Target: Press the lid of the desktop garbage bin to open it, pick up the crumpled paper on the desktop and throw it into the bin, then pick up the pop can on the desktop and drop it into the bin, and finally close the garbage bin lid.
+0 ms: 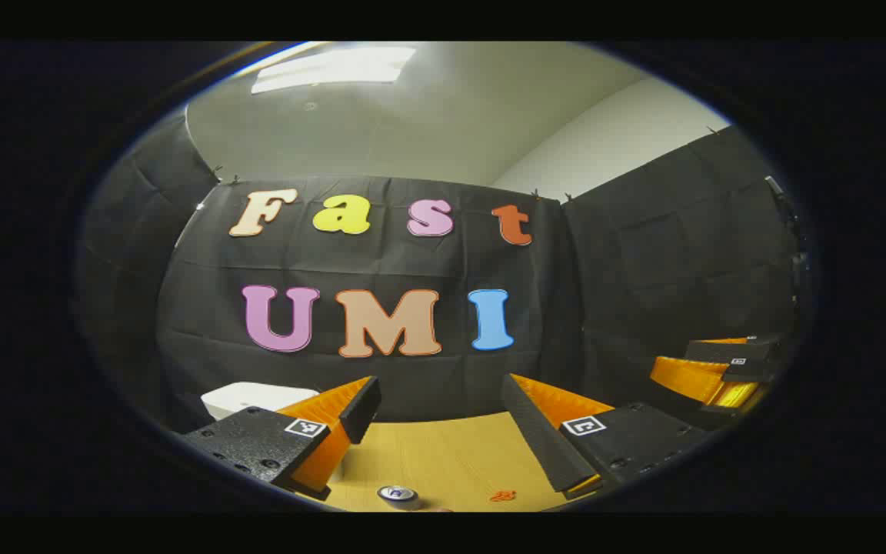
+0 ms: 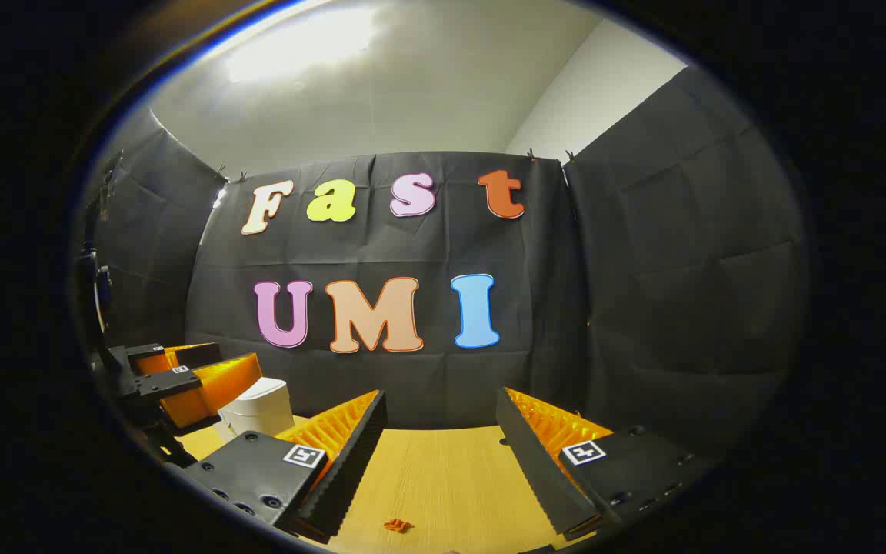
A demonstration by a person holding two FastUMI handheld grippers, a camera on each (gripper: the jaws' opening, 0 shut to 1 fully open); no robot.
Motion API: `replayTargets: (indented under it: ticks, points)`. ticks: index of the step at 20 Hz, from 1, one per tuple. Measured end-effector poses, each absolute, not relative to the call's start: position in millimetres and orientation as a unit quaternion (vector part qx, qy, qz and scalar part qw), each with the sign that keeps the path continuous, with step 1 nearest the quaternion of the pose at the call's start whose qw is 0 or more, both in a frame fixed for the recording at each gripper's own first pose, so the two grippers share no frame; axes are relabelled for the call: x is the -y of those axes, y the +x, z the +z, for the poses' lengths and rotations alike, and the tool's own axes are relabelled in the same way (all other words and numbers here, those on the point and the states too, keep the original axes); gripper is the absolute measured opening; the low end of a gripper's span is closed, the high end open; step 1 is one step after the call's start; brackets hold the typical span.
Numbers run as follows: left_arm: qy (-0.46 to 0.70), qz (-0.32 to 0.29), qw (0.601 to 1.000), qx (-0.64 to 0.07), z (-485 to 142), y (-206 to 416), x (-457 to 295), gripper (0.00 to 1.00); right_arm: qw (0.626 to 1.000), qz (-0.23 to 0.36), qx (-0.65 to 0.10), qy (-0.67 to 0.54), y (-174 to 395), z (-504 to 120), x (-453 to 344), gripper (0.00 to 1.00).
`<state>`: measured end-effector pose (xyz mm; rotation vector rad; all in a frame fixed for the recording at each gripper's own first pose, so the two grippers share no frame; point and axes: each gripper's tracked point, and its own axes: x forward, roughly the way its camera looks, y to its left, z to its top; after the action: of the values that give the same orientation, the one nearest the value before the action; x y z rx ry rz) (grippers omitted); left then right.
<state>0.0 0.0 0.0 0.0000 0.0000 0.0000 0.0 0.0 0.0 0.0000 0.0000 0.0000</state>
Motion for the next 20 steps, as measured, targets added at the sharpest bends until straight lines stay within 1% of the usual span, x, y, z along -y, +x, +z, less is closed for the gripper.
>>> replayTargets:
  ticks: [2, 3, 5, 7, 10, 15, 20]
  points:
    - [-0.001, 0.001, 1.000, -0.002, -1.4, -1.4, 0.3, 0.96, 1.000, 0.001, -0.001, 0.002, -0.7, -0.5, 0.6, 0.95]
    - [-0.001, 0.003, 1.000, -0.004, -1.8, -2.2, 0.2, 0.95, 1.000, 0.002, -0.001, 0.002, -1.0, -0.6, 0.0, 0.95]
    - [0.003, 0.005, 1.000, -0.006, -0.9, -2.9, -1.4, 0.96, 1.000, 0.003, -0.003, 0.001, -0.7, -1.8, 1.1, 0.96]
    - [0.004, 0.005, 1.000, -0.007, -1.4, -2.5, 0.2, 0.95, 1.000, 0.003, -0.003, -0.001, -0.9, -1.8, 2.1, 0.96]
    - [0.003, 0.004, 1.000, -0.007, -1.2, -3.5, 2.6, 0.96, 1.000, 0.005, -0.004, -0.002, -2.0, -2.0, 2.3, 0.96]
    - [0.006, 0.002, 1.000, -0.007, 0.1, -0.6, 7.8, 0.95, 1.000, 0.008, -0.004, -0.004, -1.3, -0.5, 7.2, 0.96]
    - [0.010, 0.003, 1.000, -0.005, 1.7, -1.2, 11.8, 0.96, 1.000, 0.009, -0.001, -0.002, 0.2, 1.6, 11.1, 0.96]
